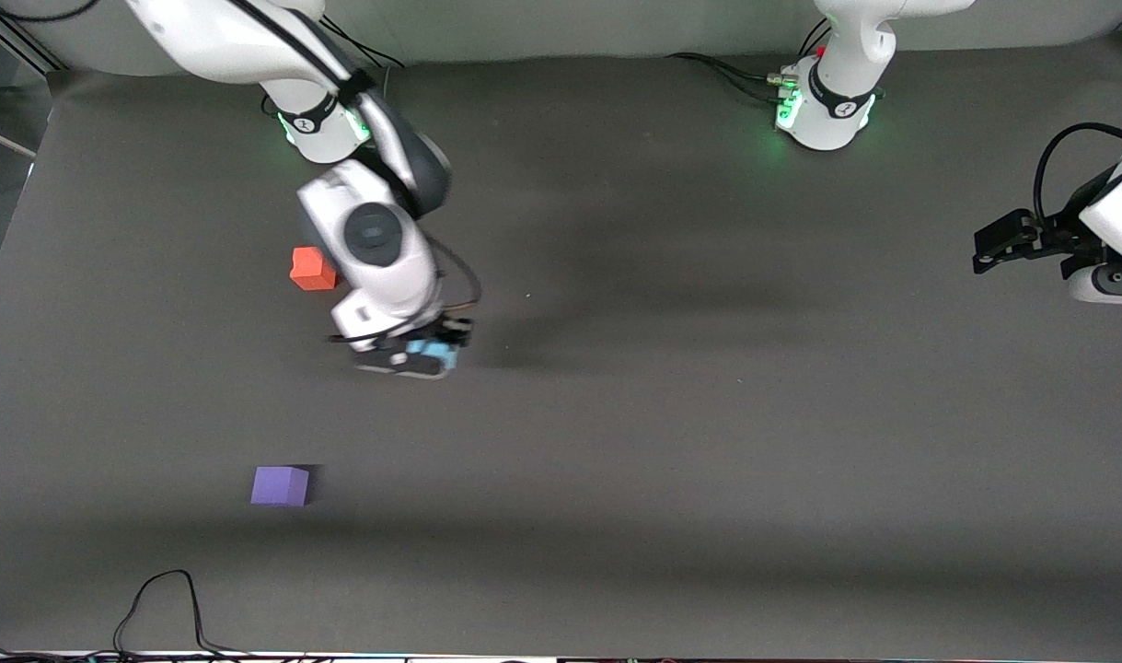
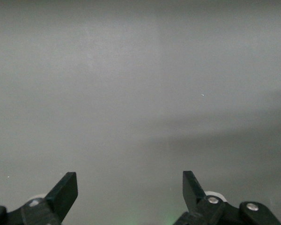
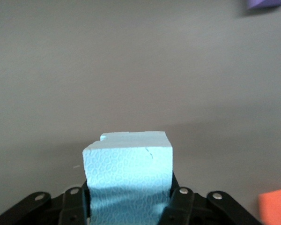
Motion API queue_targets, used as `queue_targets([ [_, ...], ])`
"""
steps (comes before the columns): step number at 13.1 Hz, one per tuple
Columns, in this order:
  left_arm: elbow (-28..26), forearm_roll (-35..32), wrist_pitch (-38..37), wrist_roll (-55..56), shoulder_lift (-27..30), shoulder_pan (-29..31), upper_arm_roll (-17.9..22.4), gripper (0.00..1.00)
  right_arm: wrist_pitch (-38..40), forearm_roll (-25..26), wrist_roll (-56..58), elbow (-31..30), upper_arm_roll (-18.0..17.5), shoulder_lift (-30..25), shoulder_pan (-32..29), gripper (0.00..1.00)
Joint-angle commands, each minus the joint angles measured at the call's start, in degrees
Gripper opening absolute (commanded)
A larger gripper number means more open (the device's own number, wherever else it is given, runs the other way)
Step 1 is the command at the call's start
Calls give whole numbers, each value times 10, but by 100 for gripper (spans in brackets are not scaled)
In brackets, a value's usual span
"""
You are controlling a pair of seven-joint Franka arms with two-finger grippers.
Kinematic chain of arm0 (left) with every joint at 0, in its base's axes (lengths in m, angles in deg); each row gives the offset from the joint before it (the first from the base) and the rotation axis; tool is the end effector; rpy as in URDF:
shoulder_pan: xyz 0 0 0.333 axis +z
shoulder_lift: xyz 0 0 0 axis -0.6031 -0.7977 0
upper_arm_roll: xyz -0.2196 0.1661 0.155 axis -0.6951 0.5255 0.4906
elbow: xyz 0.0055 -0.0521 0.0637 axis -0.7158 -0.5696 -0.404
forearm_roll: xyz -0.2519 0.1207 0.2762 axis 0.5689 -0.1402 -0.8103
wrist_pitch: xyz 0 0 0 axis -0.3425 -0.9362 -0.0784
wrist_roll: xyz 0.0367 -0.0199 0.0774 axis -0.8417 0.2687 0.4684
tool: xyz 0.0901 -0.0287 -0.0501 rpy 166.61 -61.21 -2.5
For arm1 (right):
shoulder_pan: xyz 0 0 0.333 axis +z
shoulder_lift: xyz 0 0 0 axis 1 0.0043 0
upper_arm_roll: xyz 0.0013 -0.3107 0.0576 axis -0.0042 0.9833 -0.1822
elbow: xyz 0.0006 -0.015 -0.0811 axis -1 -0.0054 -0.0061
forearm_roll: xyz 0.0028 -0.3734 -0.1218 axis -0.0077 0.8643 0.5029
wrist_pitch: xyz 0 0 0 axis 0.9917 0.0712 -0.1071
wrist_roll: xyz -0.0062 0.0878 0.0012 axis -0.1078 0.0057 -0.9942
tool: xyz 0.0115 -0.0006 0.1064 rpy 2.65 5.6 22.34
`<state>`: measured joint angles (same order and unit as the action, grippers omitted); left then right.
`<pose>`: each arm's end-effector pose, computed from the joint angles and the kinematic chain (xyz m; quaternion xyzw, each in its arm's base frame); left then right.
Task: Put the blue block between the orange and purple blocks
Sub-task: 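Carry the blue block beside the orange block and lower it, then open the right gripper to release the blue block on the table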
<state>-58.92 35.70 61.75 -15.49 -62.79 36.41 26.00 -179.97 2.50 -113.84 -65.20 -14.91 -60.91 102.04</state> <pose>0.5618 -0.0218 0.6101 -0.9985 0.0474 0.0255 0.0010 0.5588 0.2709 0.3491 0.9952 -0.0849 -0.0108 0.0466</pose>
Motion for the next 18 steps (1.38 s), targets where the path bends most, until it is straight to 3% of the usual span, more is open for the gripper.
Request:
queue_targets([
  [1, -9, 6, -7, 1, 12, -7, 6, 100, -19, -70, 151, -79, 101, -74, -2, 14],
  [3, -9, 6, -7, 4, 12, -8, 6, 100, -91, -83, 238, -154, 167, -99, -1, 14],
  [6, -8, -1, -15, 2, 13, -6, 6, 100, -253, -83, 321, -259, 220, -80, -2, 14],
  [10, -9, -1, -12, 2, 13, -5, 6, 100, -372, -84, 342, -291, 226, -15, -3, 15],
  [13, -11, -1, -6, 2, 13, -5, 6, 100, -401, -84, 344, -291, 227, 8, -4, 16],
  [14, -11, -1, -6, 2, 13, -5, 5, 100, -399, -84, 344, -291, 227, 7, -4, 36],
  [15, -10, -1, -5, 2, 13, -6, 5, 100, -398, -83, 343, -290, 226, 6, -14, 90],
  [16, -10, -1, -5, 2, 12, -6, 5, 100, -395, -83, 344, -291, 226, -1, -23, 100],
  [18, -10, -1, -4, 2, 11, -7, 5, 100, -353, -83, 344, -289, 226, -50, -24, 100],
])
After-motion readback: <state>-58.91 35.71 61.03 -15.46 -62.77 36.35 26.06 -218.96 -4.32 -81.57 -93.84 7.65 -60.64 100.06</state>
